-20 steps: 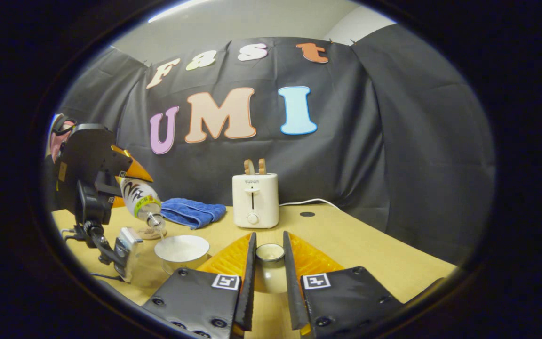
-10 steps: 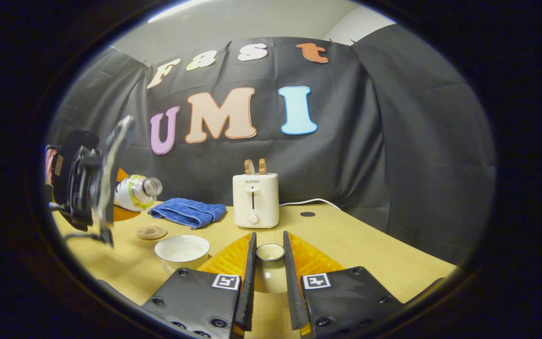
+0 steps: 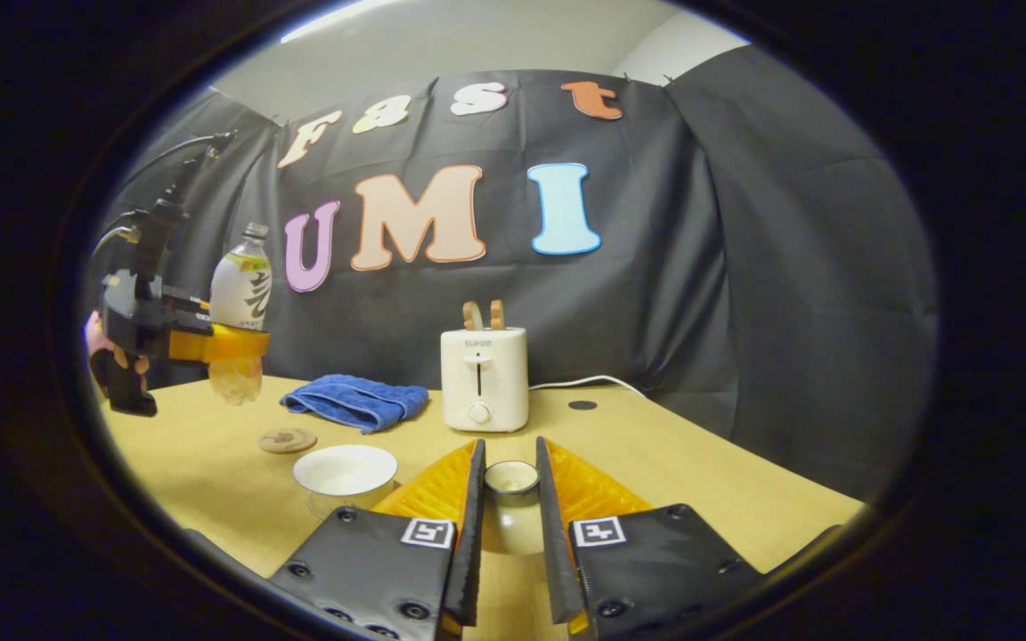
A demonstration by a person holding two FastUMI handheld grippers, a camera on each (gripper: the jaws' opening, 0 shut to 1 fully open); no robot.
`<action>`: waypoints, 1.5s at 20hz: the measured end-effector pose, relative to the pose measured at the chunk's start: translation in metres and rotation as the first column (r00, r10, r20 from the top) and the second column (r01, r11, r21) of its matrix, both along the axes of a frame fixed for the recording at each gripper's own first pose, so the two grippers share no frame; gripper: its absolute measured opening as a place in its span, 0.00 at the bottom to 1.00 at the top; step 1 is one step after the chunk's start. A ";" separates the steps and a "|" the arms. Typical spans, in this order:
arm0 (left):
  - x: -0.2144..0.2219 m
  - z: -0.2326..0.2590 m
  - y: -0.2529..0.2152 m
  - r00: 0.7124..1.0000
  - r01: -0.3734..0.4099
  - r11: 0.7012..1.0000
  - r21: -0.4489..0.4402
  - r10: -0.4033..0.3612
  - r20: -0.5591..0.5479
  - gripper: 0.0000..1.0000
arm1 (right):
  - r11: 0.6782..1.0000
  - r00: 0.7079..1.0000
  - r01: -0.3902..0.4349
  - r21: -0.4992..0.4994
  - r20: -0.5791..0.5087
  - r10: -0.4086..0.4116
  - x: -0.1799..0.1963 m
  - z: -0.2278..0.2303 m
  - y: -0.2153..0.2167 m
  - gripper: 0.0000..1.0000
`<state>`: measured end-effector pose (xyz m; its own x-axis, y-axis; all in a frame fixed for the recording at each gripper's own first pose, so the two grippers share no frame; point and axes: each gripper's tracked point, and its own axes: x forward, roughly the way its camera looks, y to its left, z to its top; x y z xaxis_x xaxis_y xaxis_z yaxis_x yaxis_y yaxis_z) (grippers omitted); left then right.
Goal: Open the teacup lid with one hand, grasp the water bottle and pour water into the teacup with the other hand; after pouring, place the water bottle on the coaster and then close the teacup lid.
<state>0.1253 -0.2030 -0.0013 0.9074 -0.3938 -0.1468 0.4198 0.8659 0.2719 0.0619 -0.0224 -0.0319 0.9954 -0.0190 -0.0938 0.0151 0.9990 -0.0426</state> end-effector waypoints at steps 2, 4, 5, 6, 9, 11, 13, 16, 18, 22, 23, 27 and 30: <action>0.003 -0.005 -0.003 1.000 -0.017 0.996 -0.089 0.016 -0.017 0.48 | 1.000 1.000 0.000 0.000 0.001 0.000 0.000 0.000 0.000 0.34; 0.007 -0.006 -0.006 0.999 -0.029 0.985 -0.171 0.026 -0.019 0.49 | 1.000 1.000 0.000 0.000 0.000 0.000 0.000 0.000 0.000 0.34; 0.011 -0.009 -0.007 0.999 -0.040 0.979 -0.202 0.037 -0.018 0.49 | 1.000 1.000 0.000 0.000 0.000 0.000 0.000 0.000 0.000 0.34; 0.014 -0.010 -0.009 0.999 -0.046 0.974 -0.224 0.044 -0.017 0.49 | 1.000 1.000 0.000 0.001 0.000 0.000 0.000 0.000 0.001 0.34; 0.017 -0.013 -0.009 0.997 -0.074 0.957 -0.280 0.071 -0.020 0.49 | 1.000 1.000 0.000 0.000 0.001 0.000 0.000 0.000 0.000 0.34; 0.020 -0.019 -0.007 0.996 -0.093 0.960 -0.266 0.089 -0.025 0.49 | 1.000 1.000 0.000 0.000 0.000 0.000 -0.001 0.000 0.000 0.34; 0.021 -0.022 -0.008 0.995 -0.099 0.961 -0.260 0.094 -0.031 0.49 | 1.000 1.000 0.000 0.000 0.000 0.000 -0.001 0.000 0.000 0.34; 0.022 -0.033 -0.006 0.994 -0.103 0.964 -0.246 0.091 -0.058 0.49 | 1.000 1.000 -0.001 0.001 0.000 0.001 -0.001 0.000 0.000 0.34; 0.023 -0.035 -0.007 0.993 -0.105 0.964 -0.245 0.091 -0.070 0.50 | 1.000 1.000 -0.001 0.000 0.001 0.001 -0.001 0.000 0.000 0.34; 0.027 -0.043 -0.010 0.991 -0.119 0.962 -0.245 0.099 -0.091 0.51 | 1.000 1.000 -0.001 0.000 0.001 0.001 0.000 0.000 0.000 0.34; 0.027 -0.044 -0.006 0.991 -0.118 0.962 -0.244 0.098 -0.095 0.51 | 1.000 1.000 -0.001 0.000 0.001 0.001 0.000 0.001 0.000 0.34; 0.025 -0.046 -0.012 0.990 -0.124 0.960 -0.251 0.103 -0.096 0.59 | 1.000 1.000 -0.001 0.000 0.001 0.001 0.000 0.000 0.000 0.34; 0.025 -0.045 -0.012 0.989 -0.132 0.958 -0.255 0.111 -0.096 0.65 | 1.000 1.000 -0.001 0.000 0.001 0.001 0.000 -0.001 0.000 0.34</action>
